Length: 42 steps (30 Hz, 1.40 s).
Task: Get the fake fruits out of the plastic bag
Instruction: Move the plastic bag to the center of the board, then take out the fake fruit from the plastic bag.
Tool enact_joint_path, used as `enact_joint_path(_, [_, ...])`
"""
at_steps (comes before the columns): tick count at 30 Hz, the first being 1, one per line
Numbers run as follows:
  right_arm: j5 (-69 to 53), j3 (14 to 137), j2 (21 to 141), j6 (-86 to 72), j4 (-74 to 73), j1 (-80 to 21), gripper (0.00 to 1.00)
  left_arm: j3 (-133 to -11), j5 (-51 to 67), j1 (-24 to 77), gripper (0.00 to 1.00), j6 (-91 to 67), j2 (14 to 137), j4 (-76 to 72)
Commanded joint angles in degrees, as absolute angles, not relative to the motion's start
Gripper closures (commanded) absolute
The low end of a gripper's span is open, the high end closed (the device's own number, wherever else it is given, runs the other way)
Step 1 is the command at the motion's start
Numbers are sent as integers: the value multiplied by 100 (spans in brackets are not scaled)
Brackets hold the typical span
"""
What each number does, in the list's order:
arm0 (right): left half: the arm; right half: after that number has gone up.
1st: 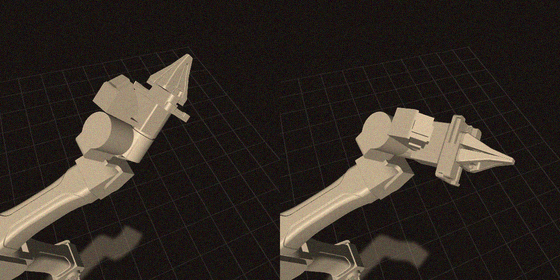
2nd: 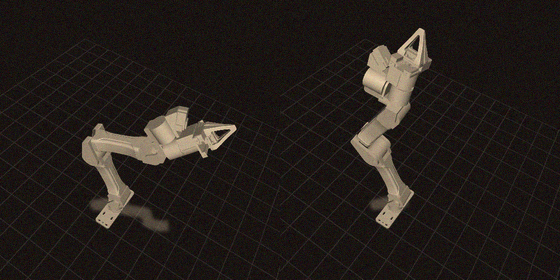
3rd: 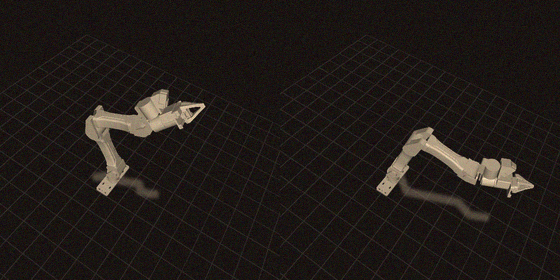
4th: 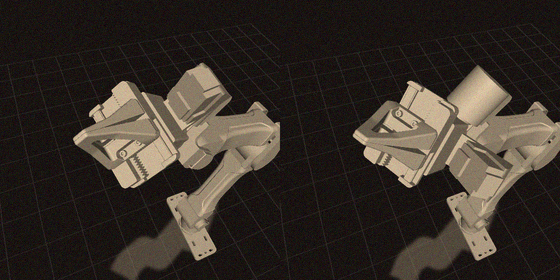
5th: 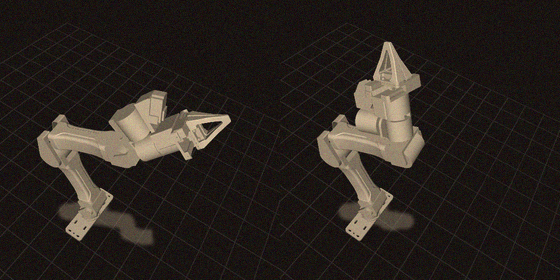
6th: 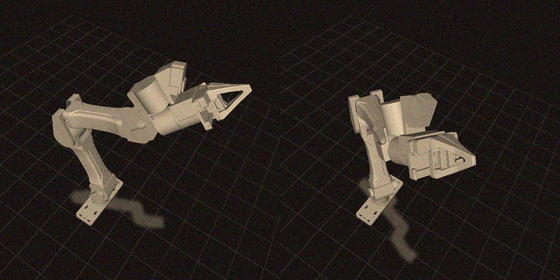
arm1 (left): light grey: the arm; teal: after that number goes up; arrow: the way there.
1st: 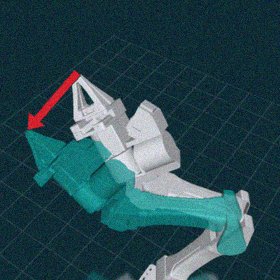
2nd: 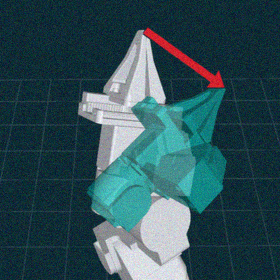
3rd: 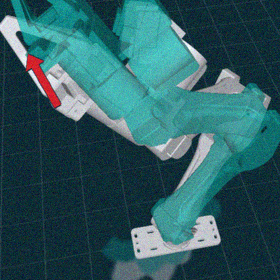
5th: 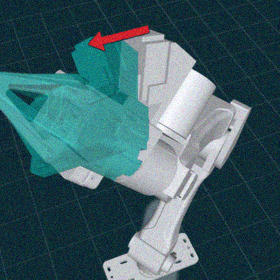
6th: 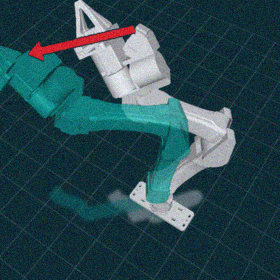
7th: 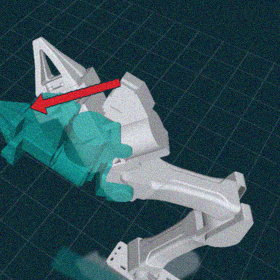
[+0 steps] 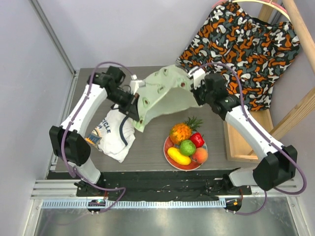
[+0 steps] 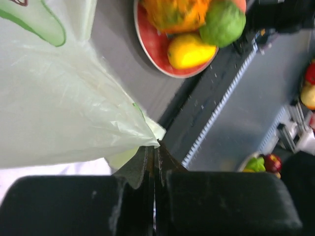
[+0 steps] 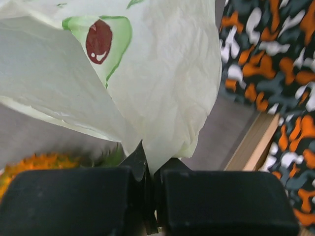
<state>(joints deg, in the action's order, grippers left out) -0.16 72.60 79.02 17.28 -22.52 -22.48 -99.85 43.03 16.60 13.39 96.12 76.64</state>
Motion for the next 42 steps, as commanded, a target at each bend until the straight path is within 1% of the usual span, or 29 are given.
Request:
enact_joint_path(1, [263, 6619, 7366, 1547, -2461, -2224, 95, -9405, 4350, 1916, 100, 1398, 9018, 7691])
enact_joint_path(5, [466, 6942, 7400, 1765, -2443, -2197, 91, -9842, 4578, 1916, 100, 1406, 8974, 7901])
enact_joint_path(6, [475, 7048, 7418, 1836, -2452, -2189, 88, -10096, 4640, 1925, 100, 1432, 8956, 7954])
enact_joint_path(7, [492, 7258, 7461, 1907, -2487, -2188, 82, -10194, 4702, 1925, 100, 1467, 8930, 8006])
enact_joint_path(8, [457, 7382, 7471, 2055, -2548, -2188, 65, -10308, 4789, 1925, 100, 1476, 8860, 8016])
enact_joint_path(9, [405, 7679, 7506, 2109, -2636, -2197, 57, -10344, 4816, 1925, 100, 1477, 8833, 8016])
enact_joint_path(11, [-120, 8014, 7602, 2240, -3022, -2188, 38, -10380, 4843, 1916, 100, 1477, 8798, 8024])
enact_joint_path(12, [-454, 8364, 7629, 2302, -3371, -2180, 35, -10380, 4843, 1925, 100, 1494, 8772, 8051])
enact_joint_path(13, [-1031, 8524, 7646, 2381, -3523, -2206, 28, -10362, 4834, 1925, 100, 1529, 8754, 8068])
enact_joint_path(14, [-1342, 8638, 7620, 2373, -3620, -2215, 25, -10301, 4799, 1925, 100, 1538, 8737, 8060])
enact_joint_path(16, [-1869, 8780, 7585, 2408, -3761, -2267, 27, -10257, 4781, 1925, 100, 1547, 8701, 8042])
enact_joint_path(17, [-2298, 8780, 7568, 2521, -3805, -2415, 30, -10231, 4790, 1925, 100, 1547, 8692, 8042])
enact_joint_path(18, [-2390, 8754, 7585, 2601, -3901, -2539, 38, -10239, 4781, 1916, 100, 1547, 8675, 8051])
enact_joint_path(19, [-2460, 8728, 7620, 2784, -3946, -2662, 42, -10248, 4764, 1925, 100, 1556, 8675, 8051])
enact_joint_path(20, [-2565, 8675, 7707, 2873, -3998, -2898, 50, -10274, 4755, 1925, 100, 1564, 8666, 8068])
enact_joint_path(23, [-2645, 8710, 8014, 3234, -4323, -3338, 64, -10353, 4720, 1916, 100, 1556, 8649, 8130])
enact_joint_path(24, [-2672, 8710, 8068, 3304, -4350, -3401, 72, -10371, 4676, 1916, 100, 1573, 8631, 8139])
enact_joint_path(27, [-2795, 8684, 8270, 3594, -4438, -3559, 80, -10371, 4641, 1881, 100, 1556, 8587, 8156])
enact_joint_path(32, [-2988, 8762, 8516, 3762, -4544, -3700, 81, -10415, 4632, 1776, 100, 1503, 8499, 8156])
enact_joint_path(35, [-2848, 8702, 8648, 3832, -4474, -3840, 81, -10468, 4641, 1688, 100, 1494, 8438, 8209])
enact_joint_path(37, [-2375, 8378, 8789, 3806, -4238, -3937, 83, -10503, 4676, 1635, 100, 1503, 8403, 8270])
enact_joint_path(38, [-2182, 8272, 8841, 3701, -3801, -3946, 83, -10529, 4702, 1600, 100, 1529, 8394, 8314])
enact_joint_path(40, [-1619, 8113, 9078, 3122, -3246, -3946, 84, -10661, 4746, 1591, 100, 1704, 8385, 8515])
enact_joint_path(42, [-1146, 8226, 9333, 2588, -2630, -3946, 84, -10766, 4772, 1600, 100, 1897, 8358, 8700])
